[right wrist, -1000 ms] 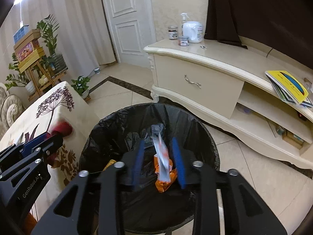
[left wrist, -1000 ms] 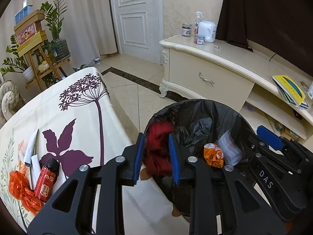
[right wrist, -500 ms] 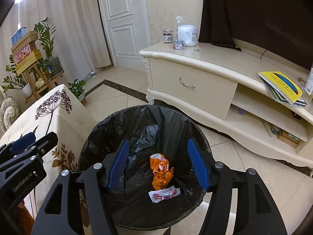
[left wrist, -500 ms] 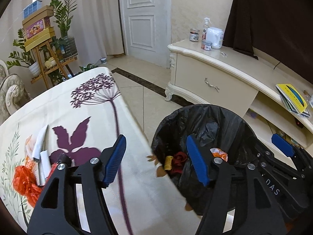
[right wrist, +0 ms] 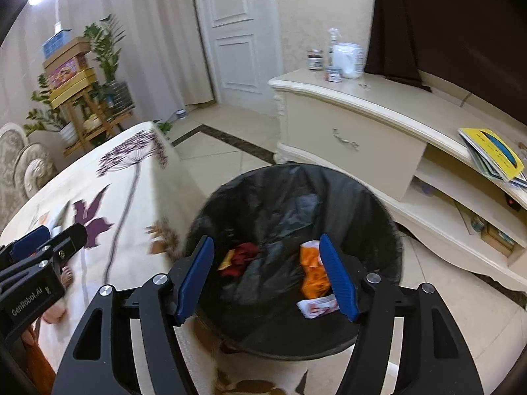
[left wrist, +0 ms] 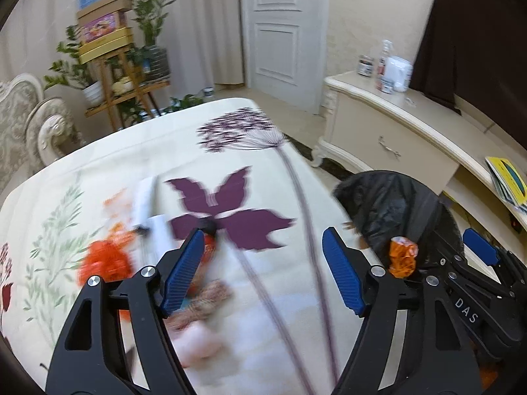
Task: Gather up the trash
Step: 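Withdraw both open tools from the bin back toward the bed, then grasp the red-orange plastic bag with the left tool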
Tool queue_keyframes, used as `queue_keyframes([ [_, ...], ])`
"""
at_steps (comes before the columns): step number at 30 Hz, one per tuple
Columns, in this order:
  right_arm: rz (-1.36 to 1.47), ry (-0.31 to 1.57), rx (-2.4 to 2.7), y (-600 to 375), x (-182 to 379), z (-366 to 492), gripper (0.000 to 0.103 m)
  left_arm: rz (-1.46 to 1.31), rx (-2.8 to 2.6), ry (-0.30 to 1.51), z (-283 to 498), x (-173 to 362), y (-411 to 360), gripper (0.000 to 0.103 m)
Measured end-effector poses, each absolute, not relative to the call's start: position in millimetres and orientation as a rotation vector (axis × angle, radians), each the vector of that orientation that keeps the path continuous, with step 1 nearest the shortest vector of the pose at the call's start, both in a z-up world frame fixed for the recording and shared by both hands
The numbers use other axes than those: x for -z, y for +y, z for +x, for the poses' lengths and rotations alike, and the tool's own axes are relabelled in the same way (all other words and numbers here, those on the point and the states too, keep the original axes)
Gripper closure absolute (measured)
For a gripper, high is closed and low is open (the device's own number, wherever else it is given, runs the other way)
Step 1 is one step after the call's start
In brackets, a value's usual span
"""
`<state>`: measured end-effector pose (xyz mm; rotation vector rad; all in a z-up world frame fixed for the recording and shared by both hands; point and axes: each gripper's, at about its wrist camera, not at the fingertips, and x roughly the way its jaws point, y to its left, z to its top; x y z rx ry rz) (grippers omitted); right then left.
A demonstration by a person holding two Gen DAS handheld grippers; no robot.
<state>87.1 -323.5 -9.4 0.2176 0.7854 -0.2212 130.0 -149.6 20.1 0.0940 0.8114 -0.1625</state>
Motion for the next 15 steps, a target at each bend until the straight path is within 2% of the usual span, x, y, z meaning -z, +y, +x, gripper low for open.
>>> queue_keyframes([
  [15, 0.158, 0.811, 0.083, -248.7, 8.3, 88.6, 0.037, 0.047, -0.01, 0.847, 117.1, -5.6, -63.1, 0.029],
])
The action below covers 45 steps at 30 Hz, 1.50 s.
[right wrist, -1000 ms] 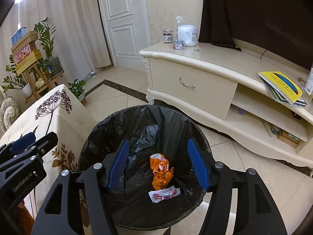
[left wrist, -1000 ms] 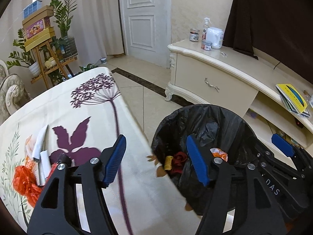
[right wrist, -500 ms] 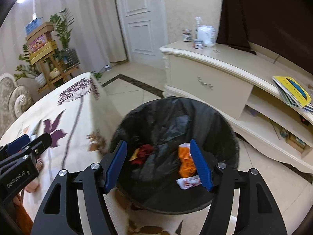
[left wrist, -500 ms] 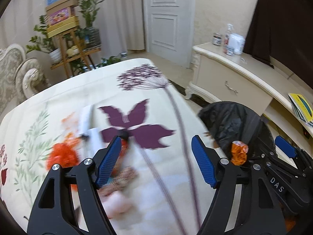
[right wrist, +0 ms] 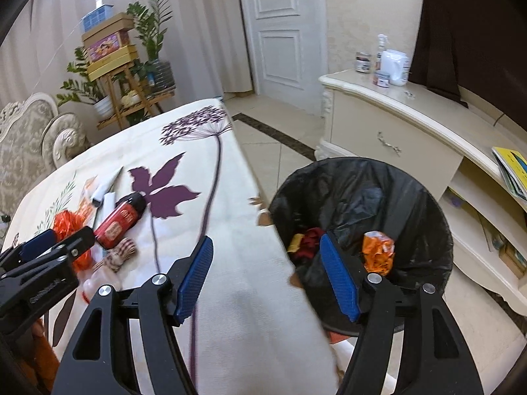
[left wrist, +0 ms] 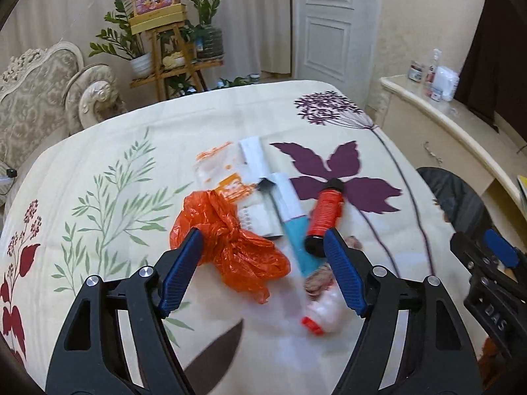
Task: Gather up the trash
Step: 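Grasp the red-orange plastic bag with the left tool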
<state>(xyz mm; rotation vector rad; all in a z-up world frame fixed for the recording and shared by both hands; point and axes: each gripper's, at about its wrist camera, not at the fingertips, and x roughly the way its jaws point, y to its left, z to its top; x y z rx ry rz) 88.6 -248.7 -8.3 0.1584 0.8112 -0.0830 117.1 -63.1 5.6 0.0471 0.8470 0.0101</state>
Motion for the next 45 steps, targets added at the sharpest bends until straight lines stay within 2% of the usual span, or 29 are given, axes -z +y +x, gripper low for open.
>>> queue_keyframes([
  [20, 0.123, 0.833, 0.0, -213.0, 10.7, 91.4, 0.037, -0.033, -0.118, 0.959, 93.8, 15.7, 25.6, 0.029],
  [34, 0.118, 0.838, -0.019, -203.2, 11.7, 93.7, 0.036, 0.033, -0.053, 0.898, 115.7, 7.2, 13.4, 0.03],
  [36, 0.113, 0.841, -0.026, -197.6, 11.9, 93.0, 0.036, 0.05, -0.037, 0.904, 118.6, 10.4, 11.0, 0.045],
  [37, 0.109, 0.842, -0.03, -194.9, 12.1, 92.9, 0.036, 0.056, -0.03, 0.913, 119.8, 12.4, 10.1, 0.047],
  [39, 0.101, 0.844, -0.038, -189.5, 11.9, 92.2, 0.036, 0.047, -0.007, 0.925, 120.7, 15.1, 10.1, 0.062],
  [41, 0.094, 0.846, -0.046, -184.8, 11.7, 91.5, 0.036, 0.045, 0.012, 0.922, 119.7, 15.6, 9.1, 0.071],
  [45, 0.079, 0.847, -0.056, -175.3, 10.3, 89.2, 0.036, 0.045, 0.023, 0.919, 116.7, 16.1, 9.0, 0.073],
])
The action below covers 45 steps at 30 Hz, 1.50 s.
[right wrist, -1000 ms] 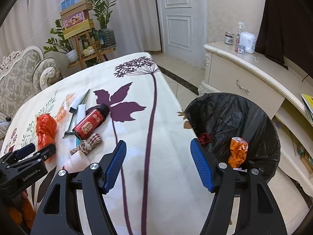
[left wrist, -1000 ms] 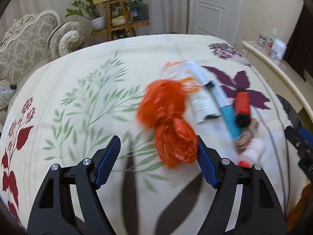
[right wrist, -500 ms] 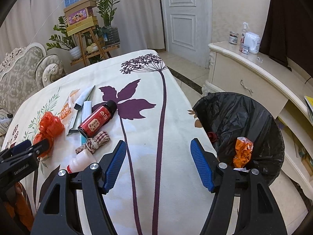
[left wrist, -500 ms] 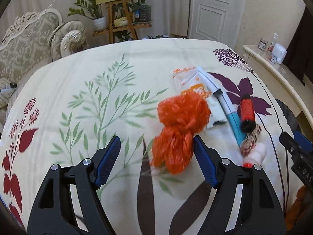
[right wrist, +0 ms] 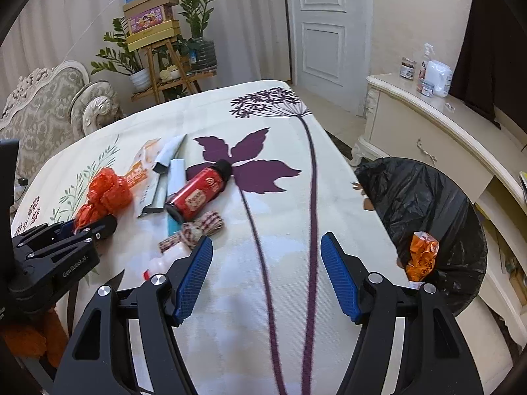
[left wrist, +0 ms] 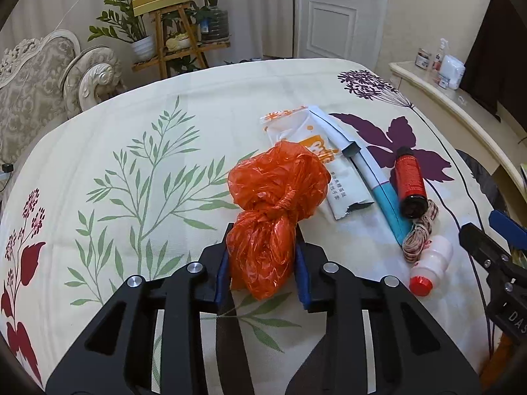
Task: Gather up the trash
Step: 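Grasp the red-orange plastic bag with the left tool, then grasp the white red-capped bottle with the right tool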
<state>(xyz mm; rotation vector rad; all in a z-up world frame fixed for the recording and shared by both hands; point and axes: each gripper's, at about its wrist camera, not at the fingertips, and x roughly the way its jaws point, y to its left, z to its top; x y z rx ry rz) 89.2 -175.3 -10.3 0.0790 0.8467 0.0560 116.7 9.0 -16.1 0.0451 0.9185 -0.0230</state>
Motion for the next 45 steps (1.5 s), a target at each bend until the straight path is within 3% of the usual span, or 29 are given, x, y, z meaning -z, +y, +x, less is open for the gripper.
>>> queue_keyframes([
  [27, 0.009, 0.87, -0.105, -122.8, 9.3, 84.4, 0.036, 0.001, -0.073, 0.899, 79.0, 12.5, 64.8, 0.073],
  [45, 0.011, 0.888, -0.019, -162.8, 11.4, 72.1, 0.036, 0.01, -0.074, 0.899, 80.1, 14.5, 64.1, 0.073],
])
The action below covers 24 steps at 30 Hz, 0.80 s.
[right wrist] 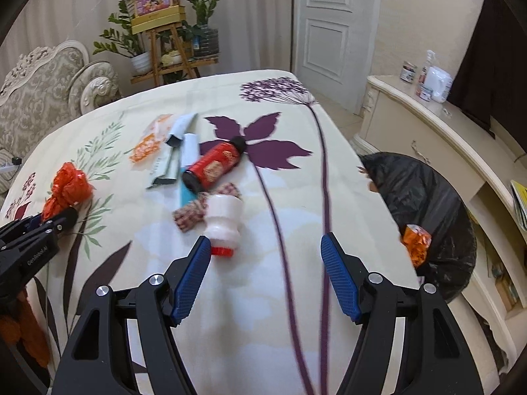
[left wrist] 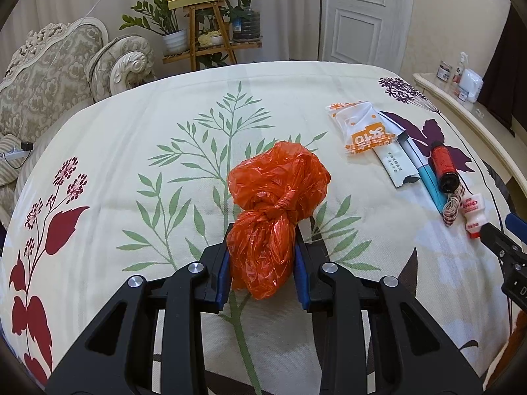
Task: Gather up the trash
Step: 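Grasp the white red-capped bottle with the right tool, then carry the bag and bottle over the bin and open both tools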
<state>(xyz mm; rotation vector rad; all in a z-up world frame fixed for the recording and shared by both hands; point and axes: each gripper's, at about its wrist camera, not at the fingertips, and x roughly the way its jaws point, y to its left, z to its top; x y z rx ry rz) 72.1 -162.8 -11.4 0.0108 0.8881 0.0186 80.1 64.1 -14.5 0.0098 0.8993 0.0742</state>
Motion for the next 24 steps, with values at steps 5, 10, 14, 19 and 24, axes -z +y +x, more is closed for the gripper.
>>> queue_keyframes([
  [5, 0.012, 0.881, -0.033, -159.3, 9.6, 75.2, 0.036, 0.011, -0.076, 0.899, 80.2, 15.2, 64.4, 0.073],
  [10, 0.01, 0.874, -0.049, -151.0, 9.0, 84.8, 0.042, 0.009, -0.079, 0.9, 80.8, 15.3, 64.4, 0.073],
  [14, 0.012, 0.887, -0.062, -146.7, 11.3, 92.9, 0.054, 0.008, -0.078, 0.9, 80.7, 15.1, 64.3, 0.073],
  [19, 0.014, 0.903, -0.08, -144.1, 15.7, 95.5, 0.069, 0.008, -0.078, 0.9, 81.2, 15.2, 64.1, 0.073],
  [24, 0.026, 0.902, -0.086, -146.1, 16.3, 94.0, 0.076, 0.011, -0.078, 0.898, 81.0, 15.0, 64.1, 0.073],
])
